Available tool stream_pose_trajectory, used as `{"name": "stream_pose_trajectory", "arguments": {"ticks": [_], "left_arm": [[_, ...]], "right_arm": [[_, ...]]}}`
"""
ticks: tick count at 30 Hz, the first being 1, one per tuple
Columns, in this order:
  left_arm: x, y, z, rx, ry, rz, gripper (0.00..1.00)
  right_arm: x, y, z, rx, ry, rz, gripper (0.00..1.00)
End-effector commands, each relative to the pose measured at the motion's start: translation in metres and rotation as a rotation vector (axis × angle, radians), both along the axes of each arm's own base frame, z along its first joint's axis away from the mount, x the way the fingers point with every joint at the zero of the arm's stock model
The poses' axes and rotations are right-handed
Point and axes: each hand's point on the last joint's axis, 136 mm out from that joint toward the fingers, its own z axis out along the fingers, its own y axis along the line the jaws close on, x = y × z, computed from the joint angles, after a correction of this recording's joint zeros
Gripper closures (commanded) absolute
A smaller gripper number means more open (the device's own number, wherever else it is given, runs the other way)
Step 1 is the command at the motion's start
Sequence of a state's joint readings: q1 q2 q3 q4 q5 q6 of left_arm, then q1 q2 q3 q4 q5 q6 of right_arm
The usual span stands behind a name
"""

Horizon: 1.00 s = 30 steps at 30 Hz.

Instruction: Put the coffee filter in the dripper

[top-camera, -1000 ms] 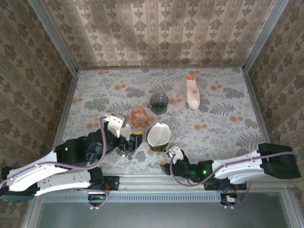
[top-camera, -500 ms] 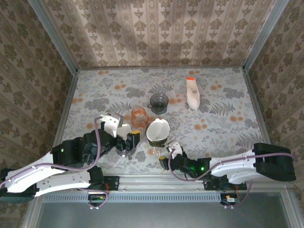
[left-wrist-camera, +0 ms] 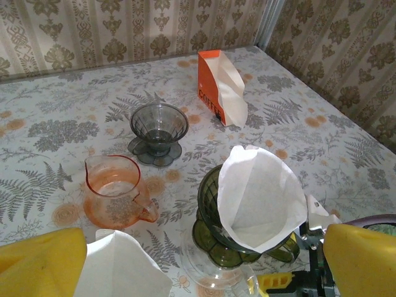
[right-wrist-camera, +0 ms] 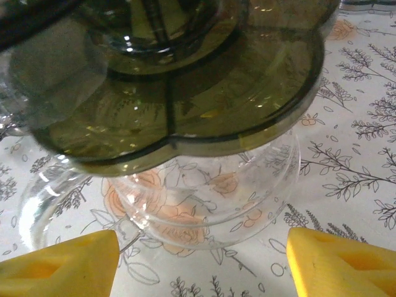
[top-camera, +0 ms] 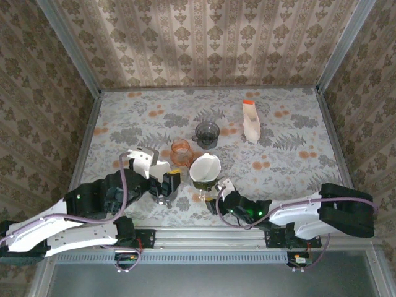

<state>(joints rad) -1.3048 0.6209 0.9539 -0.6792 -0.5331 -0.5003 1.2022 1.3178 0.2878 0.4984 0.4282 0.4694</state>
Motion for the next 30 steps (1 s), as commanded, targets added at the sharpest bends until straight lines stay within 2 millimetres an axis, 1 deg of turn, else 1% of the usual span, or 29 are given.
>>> {"name": "stream_pose_trajectory", "arguments": {"ticks": [1,4,5,10,20,30], "left_arm": [[0.005,0.008,0.008,-0.004,-0.03,0.032,0.0],[0.005,0.009,0.009,-0.003,-0.035,0.035,0.0],[0.006,0.01,0.009,-0.002,-0.035,0.036,0.0],[0.006,0.013,0.009,-0.005,-0.037,0.043,0.0],[0.006,0.025,0.009,-0.005,-0.034,0.066,0.0],[0.005,0.04,0.006,-0.008,-0.026,0.09,0.0]], "right_arm": [[0.01,0.013,0.014,0.05,-0.029,0.004,0.27],[0.015,0.019,0.015,0.06,-0.032,0.005,0.27],[0.017,0.02,0.008,0.044,-0.023,0.006,0.27],[0.027,0.027,0.006,0.051,-0.027,-0.003,0.29],[0.056,0.038,-0.002,0.066,-0.04,-0.072,0.3],[0.082,0.059,-0.005,0.082,-0.034,-0.089,0.3]]}}
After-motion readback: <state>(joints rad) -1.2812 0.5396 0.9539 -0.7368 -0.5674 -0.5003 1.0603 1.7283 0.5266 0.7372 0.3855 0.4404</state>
